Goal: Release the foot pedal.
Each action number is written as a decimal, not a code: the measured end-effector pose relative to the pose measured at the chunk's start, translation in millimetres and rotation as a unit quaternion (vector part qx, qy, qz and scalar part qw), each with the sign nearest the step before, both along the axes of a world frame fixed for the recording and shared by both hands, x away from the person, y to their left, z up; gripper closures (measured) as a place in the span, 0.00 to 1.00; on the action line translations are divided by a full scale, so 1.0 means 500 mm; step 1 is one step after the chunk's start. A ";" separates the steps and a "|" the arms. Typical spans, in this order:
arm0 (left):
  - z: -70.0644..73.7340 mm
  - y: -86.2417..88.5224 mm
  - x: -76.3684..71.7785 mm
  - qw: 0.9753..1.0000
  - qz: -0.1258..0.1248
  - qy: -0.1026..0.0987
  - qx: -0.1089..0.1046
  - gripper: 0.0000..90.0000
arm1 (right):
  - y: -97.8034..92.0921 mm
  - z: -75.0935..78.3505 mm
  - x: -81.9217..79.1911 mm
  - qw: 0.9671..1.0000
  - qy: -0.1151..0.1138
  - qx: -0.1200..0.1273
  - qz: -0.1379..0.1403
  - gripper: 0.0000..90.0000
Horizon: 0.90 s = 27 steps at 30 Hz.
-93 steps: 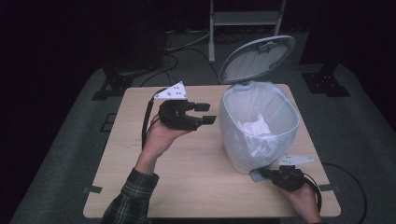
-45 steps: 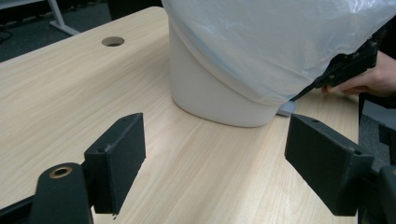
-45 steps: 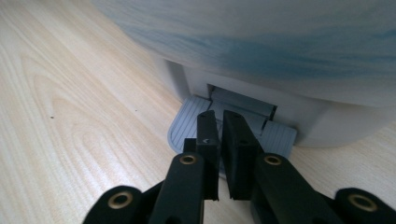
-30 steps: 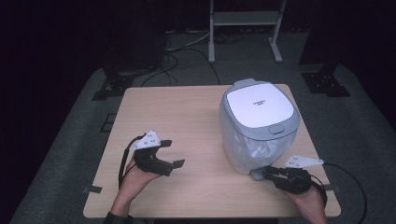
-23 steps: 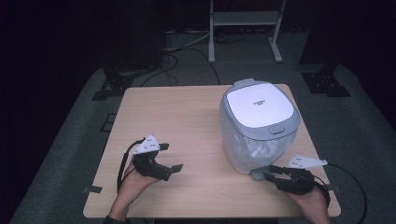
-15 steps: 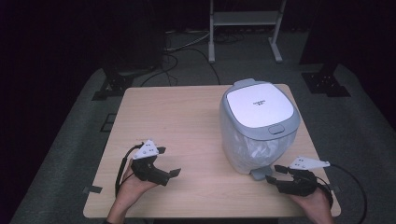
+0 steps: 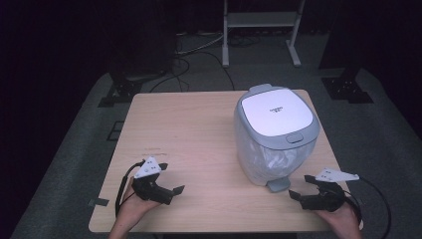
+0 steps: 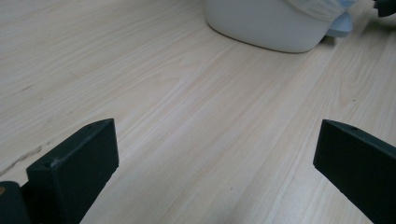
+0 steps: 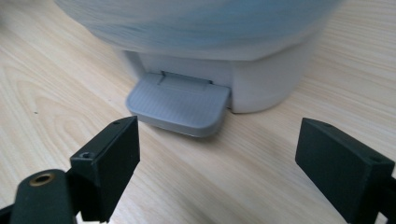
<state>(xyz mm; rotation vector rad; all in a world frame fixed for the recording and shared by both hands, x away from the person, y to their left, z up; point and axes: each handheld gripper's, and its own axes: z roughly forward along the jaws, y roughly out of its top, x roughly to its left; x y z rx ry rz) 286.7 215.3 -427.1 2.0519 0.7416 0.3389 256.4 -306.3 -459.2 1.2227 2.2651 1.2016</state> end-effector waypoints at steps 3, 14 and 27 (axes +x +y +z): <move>-0.010 0.011 -0.005 1.000 0.006 0.002 0.001 0.00 | -0.012 -0.003 -0.002 1.000 -0.002 0.001 -0.009 0.13; -0.047 0.042 -0.018 0.999 0.026 0.011 0.029 0.00 | -0.043 -0.024 -0.001 1.000 -0.001 -0.012 -0.024 0.09; -0.090 0.063 -0.021 0.997 0.040 0.030 0.058 0.00 | -0.061 -0.045 0.008 0.999 0.013 -0.029 -0.038 0.08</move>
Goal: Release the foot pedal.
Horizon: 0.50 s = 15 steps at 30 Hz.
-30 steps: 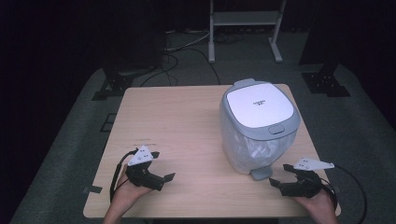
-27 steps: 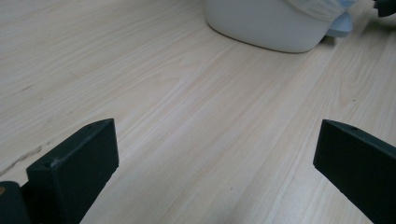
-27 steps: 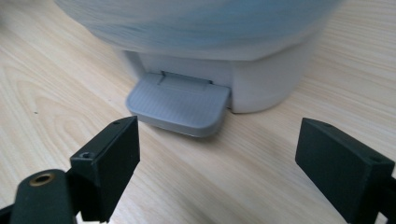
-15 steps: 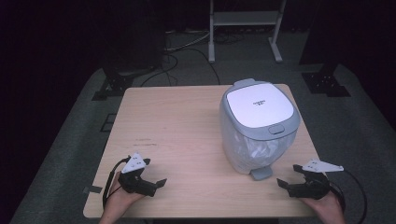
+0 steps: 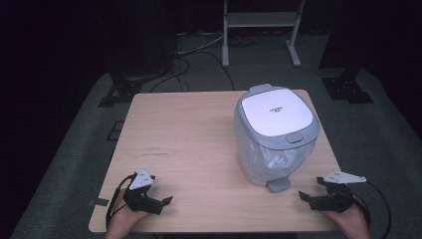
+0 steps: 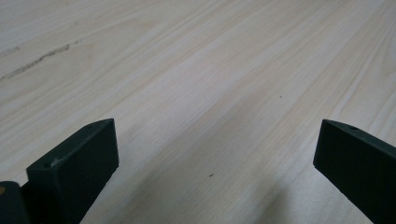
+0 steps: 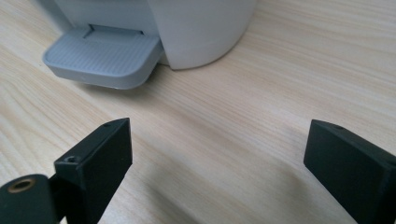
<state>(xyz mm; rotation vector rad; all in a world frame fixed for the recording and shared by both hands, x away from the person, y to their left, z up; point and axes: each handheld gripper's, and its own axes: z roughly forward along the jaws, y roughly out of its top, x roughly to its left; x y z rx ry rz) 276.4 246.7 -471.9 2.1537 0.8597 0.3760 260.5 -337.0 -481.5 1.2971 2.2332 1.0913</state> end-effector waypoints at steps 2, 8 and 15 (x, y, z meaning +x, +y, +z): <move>-0.005 0.002 0.000 1.000 0.000 0.003 0.005 0.00 | -0.002 -0.003 0.001 1.000 0.002 -0.001 -0.001 0.08; -0.015 0.006 0.001 1.000 0.001 0.006 0.011 0.00 | -0.008 -0.008 0.003 1.000 0.006 -0.001 -0.006 0.07; -0.024 0.005 0.005 1.000 -0.003 0.010 0.028 0.00 | -0.009 -0.012 0.006 1.000 0.012 -0.006 -0.010 0.07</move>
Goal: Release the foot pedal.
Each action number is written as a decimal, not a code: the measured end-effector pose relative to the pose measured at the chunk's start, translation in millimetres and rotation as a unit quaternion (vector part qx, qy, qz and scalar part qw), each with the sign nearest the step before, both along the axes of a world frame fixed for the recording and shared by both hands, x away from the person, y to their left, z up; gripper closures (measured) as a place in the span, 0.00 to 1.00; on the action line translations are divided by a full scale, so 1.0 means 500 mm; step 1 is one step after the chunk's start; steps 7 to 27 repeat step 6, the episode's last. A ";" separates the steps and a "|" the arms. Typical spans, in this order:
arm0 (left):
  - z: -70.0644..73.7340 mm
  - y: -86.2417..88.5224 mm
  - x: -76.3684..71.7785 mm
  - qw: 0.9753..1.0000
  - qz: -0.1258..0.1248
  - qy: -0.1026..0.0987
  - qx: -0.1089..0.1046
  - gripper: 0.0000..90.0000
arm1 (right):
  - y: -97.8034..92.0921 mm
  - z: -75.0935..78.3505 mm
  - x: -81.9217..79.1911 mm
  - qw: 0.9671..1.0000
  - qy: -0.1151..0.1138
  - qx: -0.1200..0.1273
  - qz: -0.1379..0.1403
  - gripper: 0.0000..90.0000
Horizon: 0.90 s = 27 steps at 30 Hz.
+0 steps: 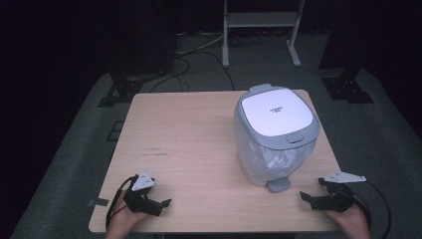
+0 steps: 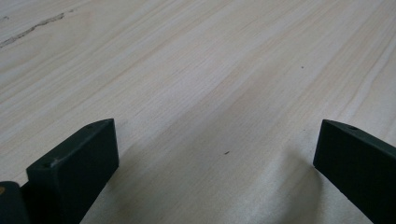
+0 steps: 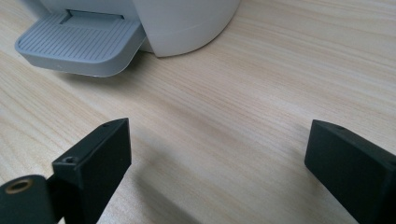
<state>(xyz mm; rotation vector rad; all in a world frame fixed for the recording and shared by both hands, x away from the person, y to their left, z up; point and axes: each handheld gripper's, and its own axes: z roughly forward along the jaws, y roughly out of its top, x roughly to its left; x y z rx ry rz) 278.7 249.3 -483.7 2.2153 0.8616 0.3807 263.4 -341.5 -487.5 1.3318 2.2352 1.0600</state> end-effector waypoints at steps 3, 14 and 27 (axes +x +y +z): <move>0.000 -0.001 0.000 1.000 0.000 0.000 0.001 0.00 | 0.001 0.000 0.000 1.000 -0.001 -0.003 0.000 0.07; 0.000 -0.001 0.000 1.000 0.000 0.000 0.001 0.00 | 0.004 -0.001 0.000 1.000 -0.004 -0.014 -0.002 0.07; 0.000 -0.001 0.000 1.000 0.000 0.000 0.001 0.00 | 0.004 -0.001 0.000 1.000 -0.004 -0.014 -0.002 0.07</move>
